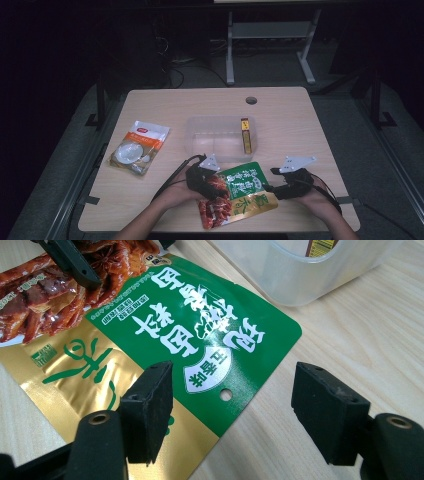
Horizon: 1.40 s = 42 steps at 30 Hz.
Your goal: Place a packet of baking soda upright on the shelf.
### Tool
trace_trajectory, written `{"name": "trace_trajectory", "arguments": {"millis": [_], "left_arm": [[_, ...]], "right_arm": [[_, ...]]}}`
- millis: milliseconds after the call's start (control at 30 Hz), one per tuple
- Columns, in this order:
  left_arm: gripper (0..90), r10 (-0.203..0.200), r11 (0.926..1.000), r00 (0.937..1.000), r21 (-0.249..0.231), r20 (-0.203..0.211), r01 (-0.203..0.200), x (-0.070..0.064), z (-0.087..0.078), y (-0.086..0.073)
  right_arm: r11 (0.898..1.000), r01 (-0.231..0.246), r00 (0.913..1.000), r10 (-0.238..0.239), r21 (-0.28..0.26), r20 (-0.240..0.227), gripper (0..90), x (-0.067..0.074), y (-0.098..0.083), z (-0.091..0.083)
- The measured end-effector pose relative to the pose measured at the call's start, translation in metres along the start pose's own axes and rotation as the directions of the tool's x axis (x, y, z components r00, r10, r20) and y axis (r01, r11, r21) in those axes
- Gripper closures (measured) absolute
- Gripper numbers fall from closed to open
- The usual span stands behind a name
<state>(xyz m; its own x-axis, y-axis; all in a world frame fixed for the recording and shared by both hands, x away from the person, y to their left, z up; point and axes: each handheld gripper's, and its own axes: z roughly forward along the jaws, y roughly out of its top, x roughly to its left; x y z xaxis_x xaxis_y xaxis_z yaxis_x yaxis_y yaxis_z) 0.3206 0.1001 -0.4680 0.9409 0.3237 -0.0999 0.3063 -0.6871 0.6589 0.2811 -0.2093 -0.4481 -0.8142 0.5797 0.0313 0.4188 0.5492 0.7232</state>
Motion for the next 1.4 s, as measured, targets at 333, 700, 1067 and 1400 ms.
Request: {"name": "trace_trajectory", "arguments": {"millis": [333,700,1067,1400], "left_arm": [[10.6,0.011,0.9995,0.9999,-0.028,-0.006,-0.011,-0.0004,0.0013,-0.0038],[24.0,0.056,0.9982,0.9984,-0.020,0.010,-0.056,-0.0051,-0.0004,-0.0030],[61.3,0.073,0.9971,0.9968,-0.026,0.032,-0.072,-0.0057,-0.0041,-0.0017],[82.4,0.045,0.9989,0.9978,-0.013,0.049,-0.044,-0.0016,-0.0048,0.0001]], "right_arm": [[1.000,0.002,1.0000,-0.002,-0.002,0.002,32.5,-0.0003,0.0003,-0.0001],[1.000,-0.001,1.0000,0.001,-0.006,0.007,32.5,-0.0008,0.0004,-0.0011],[0.999,-0.013,0.9995,0.014,-0.029,0.026,32.2,-0.0058,-0.0002,-0.0064],[0.999,-0.029,0.9992,0.030,-0.039,0.026,31.8,-0.0074,0.0001,-0.0076]]}}
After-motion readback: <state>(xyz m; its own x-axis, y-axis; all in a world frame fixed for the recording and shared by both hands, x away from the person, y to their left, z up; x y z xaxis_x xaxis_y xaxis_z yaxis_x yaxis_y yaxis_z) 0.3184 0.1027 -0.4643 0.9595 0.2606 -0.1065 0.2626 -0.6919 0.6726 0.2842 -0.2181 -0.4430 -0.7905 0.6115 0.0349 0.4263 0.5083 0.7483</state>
